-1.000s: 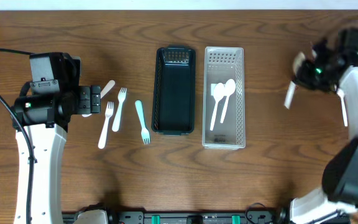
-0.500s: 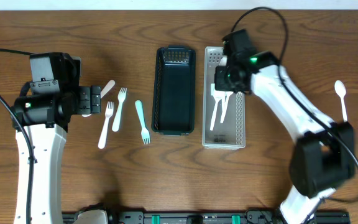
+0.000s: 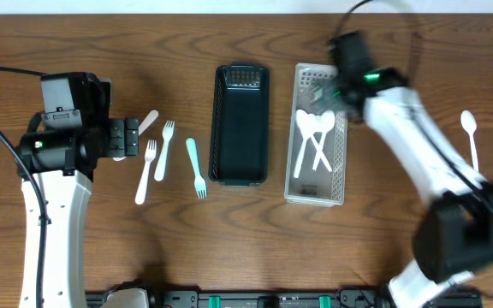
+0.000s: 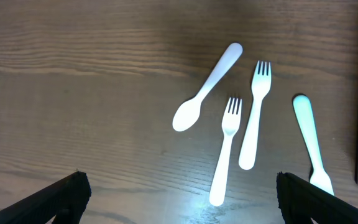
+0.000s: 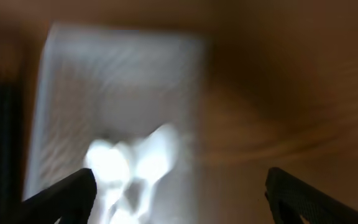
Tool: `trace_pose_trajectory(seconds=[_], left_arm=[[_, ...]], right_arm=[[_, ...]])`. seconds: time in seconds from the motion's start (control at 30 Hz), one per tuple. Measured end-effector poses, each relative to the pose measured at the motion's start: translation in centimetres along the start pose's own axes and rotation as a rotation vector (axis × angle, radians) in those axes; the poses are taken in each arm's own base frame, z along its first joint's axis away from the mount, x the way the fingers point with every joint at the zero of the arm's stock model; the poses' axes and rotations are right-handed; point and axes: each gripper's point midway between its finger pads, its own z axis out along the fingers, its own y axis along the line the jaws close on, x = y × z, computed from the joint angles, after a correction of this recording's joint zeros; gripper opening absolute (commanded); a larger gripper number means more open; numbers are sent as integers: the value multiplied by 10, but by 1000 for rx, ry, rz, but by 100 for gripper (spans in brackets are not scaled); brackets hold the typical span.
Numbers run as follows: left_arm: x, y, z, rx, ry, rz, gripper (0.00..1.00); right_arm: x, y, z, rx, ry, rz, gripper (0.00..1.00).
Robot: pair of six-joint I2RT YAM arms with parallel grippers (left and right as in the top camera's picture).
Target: Pack container
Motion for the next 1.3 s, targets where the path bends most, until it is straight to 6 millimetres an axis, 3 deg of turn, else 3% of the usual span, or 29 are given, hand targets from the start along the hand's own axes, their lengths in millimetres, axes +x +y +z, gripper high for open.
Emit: trace_pose_trajectory(seconds=[0.03, 0.07, 0.1, 0.17, 0.27, 0.4, 0.57, 0.67, 0.87, 1.1, 1.3], left_arm=[[0, 0, 0, 0, 0, 0, 98], [0, 0, 0, 0, 0, 0, 98], [0, 0, 0, 0, 0, 0, 98], [0, 0, 0, 0, 0, 0, 98], [0, 0, 0, 0, 0, 0, 98], [0, 0, 0, 0, 0, 0, 98], [0, 0, 0, 0, 0, 0, 98], [0, 0, 0, 0, 0, 0, 98], [0, 0, 0, 0, 0, 0, 98], [1, 0, 0, 1, 4, 0, 98], [5, -1, 0, 2, 19, 2, 98]], right_arm=[[-20, -32, -15, 44, -60, 44, 91], [-28, -50, -22, 72, -88, 67, 92], [-37, -83, -32, 120, -114, 110, 92], [-38, -137, -39, 204, -115, 170, 91], [-12, -207, -30, 294, -16, 237, 88], [29, -256, 5, 294, 142, 278, 85], [88, -283, 55, 222, 344, 300, 86], [109, -291, 72, 206, 404, 300, 83], [122, -306, 88, 192, 425, 283, 72], [132, -313, 103, 181, 439, 260, 68], [130, -316, 117, 174, 418, 242, 52]])
